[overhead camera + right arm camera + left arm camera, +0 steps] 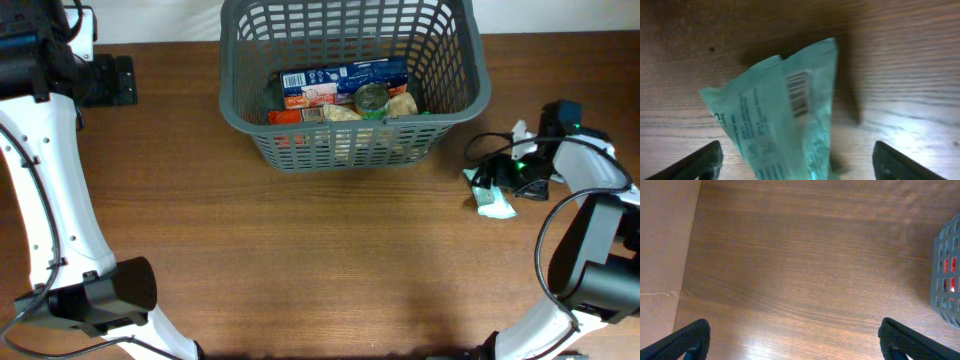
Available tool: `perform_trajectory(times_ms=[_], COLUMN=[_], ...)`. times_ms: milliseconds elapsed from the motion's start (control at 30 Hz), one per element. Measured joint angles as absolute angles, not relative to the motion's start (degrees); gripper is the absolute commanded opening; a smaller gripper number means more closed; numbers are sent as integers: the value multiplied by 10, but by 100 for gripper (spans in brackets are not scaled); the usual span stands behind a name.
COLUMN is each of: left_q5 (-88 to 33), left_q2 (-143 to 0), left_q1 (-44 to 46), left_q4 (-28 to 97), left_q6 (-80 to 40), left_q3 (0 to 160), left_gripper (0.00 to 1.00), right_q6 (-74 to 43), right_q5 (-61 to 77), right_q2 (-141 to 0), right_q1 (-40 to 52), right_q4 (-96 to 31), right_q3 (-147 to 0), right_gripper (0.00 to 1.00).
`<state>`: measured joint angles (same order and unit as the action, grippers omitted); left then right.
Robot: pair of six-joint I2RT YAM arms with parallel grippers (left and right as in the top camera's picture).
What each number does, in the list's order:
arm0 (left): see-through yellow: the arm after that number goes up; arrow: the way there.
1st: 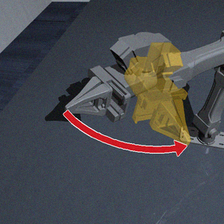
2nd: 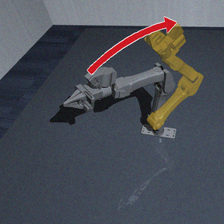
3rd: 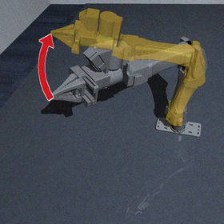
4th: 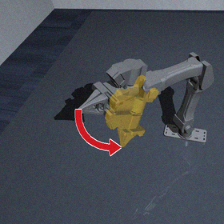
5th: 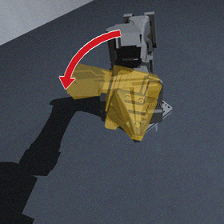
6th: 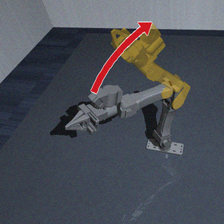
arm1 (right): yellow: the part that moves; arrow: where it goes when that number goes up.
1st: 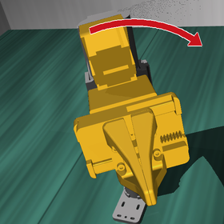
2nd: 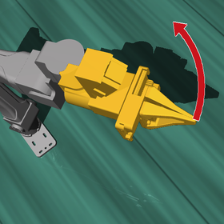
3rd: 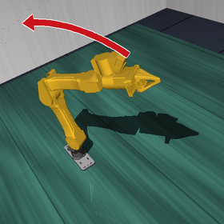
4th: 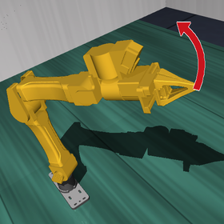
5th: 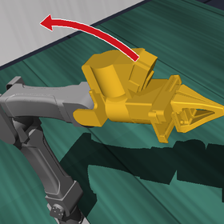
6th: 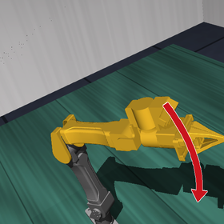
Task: Pack container
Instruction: 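Move the right gripper to the mint-green bar and grasp it, then carry the green bar over the basket with the right gripper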
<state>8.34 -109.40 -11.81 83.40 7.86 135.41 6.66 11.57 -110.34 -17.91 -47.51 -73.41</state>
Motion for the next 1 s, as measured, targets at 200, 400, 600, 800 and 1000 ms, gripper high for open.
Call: perform_trajectory(times_ms=[200,400,600,800,1000], left_q5=[83,83,83,83,83], left_q2=[-1094,-1094,-1094,-1094,-1094], left_q1=[-118,-118,-118,-118,-118], left_q4=[834,834,834,834,834], left_q6=[78,79,79,79,79], left_q3=[1354,1354,1354,1354,1354], left_gripper=[99,99,99,99,99], right_q6=[64,33,-4,-17,-21], right_q5=[116,118,141,189,202], right_q2=[-1103,-1103,-1103,-1101,-1065], right_q1=[-177,-177,-179,-184,-184], right_q4=[-454,-445,-470,-555,-642], right_q3=[-703,-695,-714,-823,-1031], right_gripper=[66,5,4,4,4])
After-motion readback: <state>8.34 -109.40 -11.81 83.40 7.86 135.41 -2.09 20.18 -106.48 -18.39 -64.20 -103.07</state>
